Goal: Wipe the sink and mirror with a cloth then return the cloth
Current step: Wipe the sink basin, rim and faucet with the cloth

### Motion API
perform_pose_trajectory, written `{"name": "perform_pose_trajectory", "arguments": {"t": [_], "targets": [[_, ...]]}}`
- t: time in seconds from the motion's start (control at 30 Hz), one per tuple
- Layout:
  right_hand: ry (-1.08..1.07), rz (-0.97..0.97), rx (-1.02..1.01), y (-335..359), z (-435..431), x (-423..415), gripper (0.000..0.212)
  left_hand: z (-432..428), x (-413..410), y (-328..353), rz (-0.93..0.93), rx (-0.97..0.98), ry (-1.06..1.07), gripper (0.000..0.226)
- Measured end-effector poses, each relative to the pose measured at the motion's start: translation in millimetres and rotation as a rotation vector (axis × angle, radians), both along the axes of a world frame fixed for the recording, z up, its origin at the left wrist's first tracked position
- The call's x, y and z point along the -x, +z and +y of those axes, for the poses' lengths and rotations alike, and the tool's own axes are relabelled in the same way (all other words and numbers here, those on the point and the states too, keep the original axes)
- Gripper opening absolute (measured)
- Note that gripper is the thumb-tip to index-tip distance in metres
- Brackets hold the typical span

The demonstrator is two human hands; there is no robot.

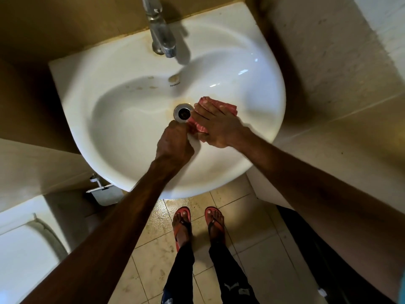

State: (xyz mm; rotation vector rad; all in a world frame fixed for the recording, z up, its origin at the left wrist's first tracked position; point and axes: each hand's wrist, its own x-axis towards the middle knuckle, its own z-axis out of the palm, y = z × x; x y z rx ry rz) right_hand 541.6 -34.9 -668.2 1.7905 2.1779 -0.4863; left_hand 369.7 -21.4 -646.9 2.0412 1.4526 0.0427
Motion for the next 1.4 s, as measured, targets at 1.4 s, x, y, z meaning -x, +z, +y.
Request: {"name": "perform_pose_trajectory", "arguments": {"t": [1.4], "targets": [[0.095,-0.201,-0.461,13.0,12.2,-100.3,0.057,8.3,10.5,-11.4,0.138,0.061,-0.082,0.042]]}}
